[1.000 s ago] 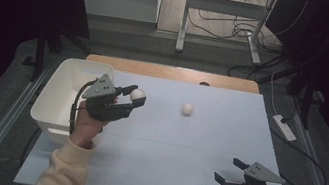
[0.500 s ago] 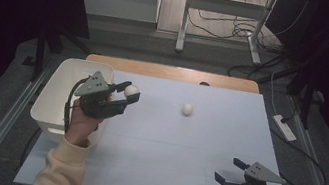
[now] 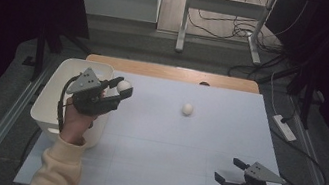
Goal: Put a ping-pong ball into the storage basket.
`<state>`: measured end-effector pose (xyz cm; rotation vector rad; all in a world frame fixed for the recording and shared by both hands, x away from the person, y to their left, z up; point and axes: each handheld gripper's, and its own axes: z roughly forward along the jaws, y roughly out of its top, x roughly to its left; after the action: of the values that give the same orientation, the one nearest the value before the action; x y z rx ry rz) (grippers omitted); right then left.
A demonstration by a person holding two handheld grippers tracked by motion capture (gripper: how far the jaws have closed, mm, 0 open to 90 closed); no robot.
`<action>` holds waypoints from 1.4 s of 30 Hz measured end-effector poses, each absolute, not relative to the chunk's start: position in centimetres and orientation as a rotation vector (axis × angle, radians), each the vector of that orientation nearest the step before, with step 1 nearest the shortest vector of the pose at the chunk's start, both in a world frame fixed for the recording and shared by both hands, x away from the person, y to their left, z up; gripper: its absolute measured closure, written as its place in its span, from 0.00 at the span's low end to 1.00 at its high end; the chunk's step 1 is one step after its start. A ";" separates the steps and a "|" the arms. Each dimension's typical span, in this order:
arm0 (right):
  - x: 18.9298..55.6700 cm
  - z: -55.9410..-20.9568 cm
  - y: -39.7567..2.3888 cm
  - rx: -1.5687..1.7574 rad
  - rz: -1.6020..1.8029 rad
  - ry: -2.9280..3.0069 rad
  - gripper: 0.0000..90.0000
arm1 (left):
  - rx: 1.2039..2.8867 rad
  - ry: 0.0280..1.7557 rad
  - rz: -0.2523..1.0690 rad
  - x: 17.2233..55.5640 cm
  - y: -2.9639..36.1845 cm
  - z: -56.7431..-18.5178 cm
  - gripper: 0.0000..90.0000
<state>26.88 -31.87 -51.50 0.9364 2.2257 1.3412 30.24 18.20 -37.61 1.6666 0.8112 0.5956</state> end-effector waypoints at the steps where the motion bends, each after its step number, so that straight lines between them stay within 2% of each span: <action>1: 26.9 -51.5 -31.9 0.936 1.341 2.226 0.11 | 1.664 0.813 0.598 30.3 18.3 -37.6 0.56; 42: 27.0 -51.5 -31.7 0.934 1.350 2.226 0.11 | 1.664 0.997 0.640 33.2 21.5 -37.9 0.56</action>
<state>26.97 -31.69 -51.48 0.9339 2.2259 1.3501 33.18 21.54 -37.88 1.6640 0.9969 0.6403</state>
